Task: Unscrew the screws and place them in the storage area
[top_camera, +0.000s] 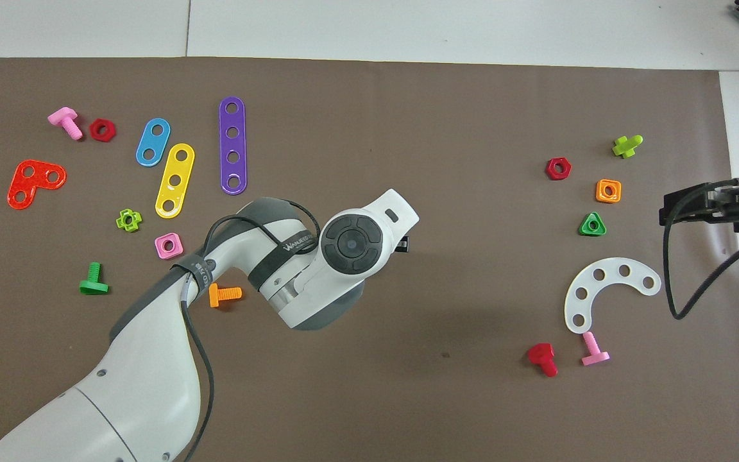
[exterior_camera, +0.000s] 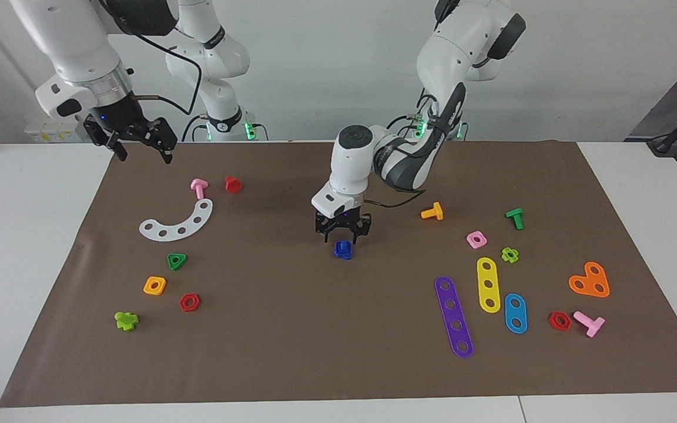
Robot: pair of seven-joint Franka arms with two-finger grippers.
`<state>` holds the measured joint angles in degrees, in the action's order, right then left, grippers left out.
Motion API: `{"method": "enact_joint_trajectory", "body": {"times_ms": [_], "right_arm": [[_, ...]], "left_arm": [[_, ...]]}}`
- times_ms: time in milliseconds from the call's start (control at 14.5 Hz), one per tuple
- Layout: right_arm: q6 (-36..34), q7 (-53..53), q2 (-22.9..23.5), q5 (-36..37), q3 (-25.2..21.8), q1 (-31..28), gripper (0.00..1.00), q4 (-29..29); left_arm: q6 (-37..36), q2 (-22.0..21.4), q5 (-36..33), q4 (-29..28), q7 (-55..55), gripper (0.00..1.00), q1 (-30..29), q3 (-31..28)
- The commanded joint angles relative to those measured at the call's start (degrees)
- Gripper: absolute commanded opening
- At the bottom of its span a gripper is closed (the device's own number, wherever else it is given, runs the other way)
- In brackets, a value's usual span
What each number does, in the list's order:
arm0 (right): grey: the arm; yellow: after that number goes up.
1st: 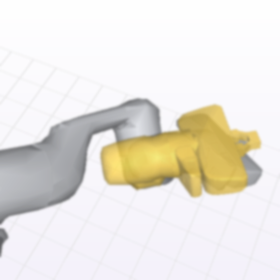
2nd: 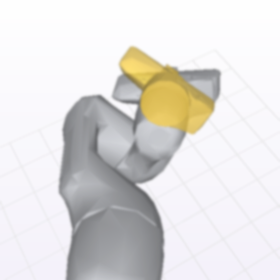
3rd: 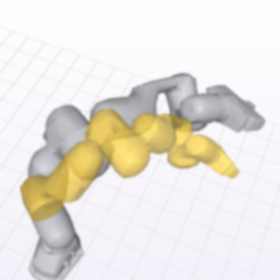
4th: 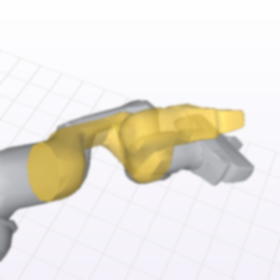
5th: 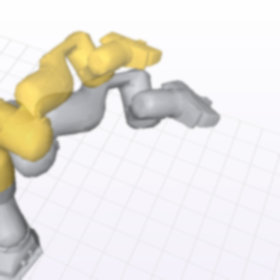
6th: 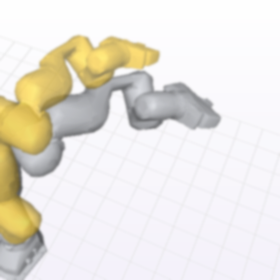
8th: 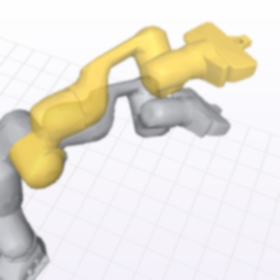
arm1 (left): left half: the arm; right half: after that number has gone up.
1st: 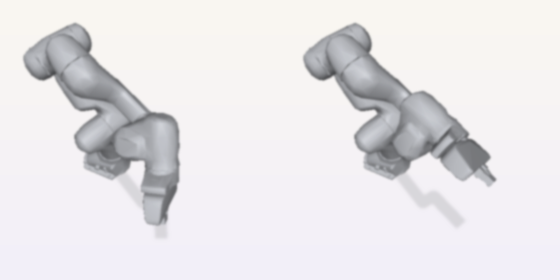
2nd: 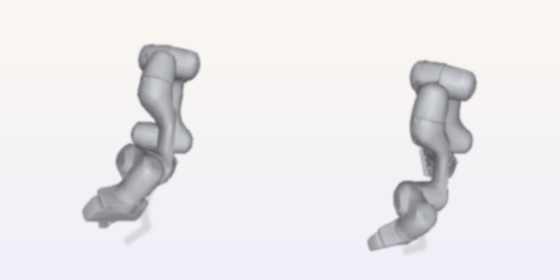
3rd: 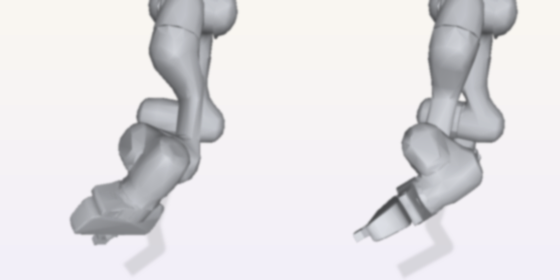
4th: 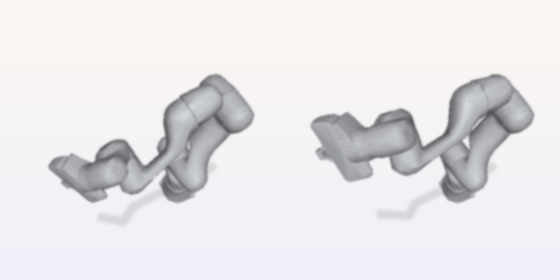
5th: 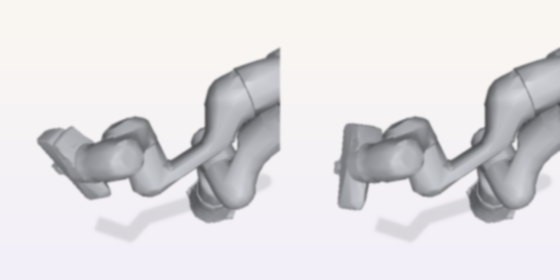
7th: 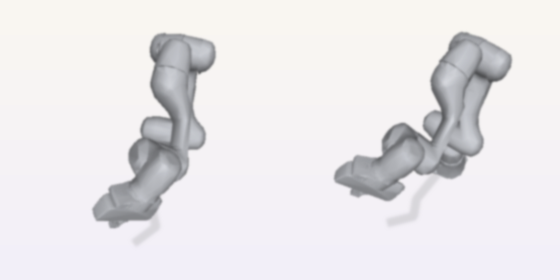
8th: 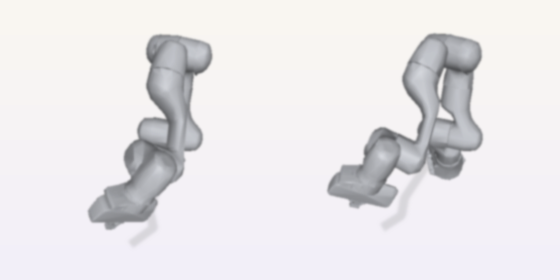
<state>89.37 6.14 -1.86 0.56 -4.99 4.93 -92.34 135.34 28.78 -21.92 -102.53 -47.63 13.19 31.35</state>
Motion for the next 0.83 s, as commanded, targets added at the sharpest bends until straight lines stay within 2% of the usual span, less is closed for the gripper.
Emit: {"method": "enact_joint_trajectory", "body": {"times_ms": [0,550,757], "right_arm": [[0.0,-1.8,-1.0,0.1,0.0,-0.1,1.0,-0.9],[-0.1,-1.8,-1.0,0.1,0.1,-0.1,1.0,-0.9],[-0.1,-1.8,-1.0,0.1,0.1,-0.1,1.0,-0.9]], "left_arm": [[0.6,0.5,-1.8,0.1,-1.5,0.73,0.8,-0.4],[0.7,0.5,-2.8,-0.7,-1.4,0.67,0.6,-0.6],[0.8,0.5,-2.8,-0.7,-1.5,0.49,0.5,-0.7]]}}
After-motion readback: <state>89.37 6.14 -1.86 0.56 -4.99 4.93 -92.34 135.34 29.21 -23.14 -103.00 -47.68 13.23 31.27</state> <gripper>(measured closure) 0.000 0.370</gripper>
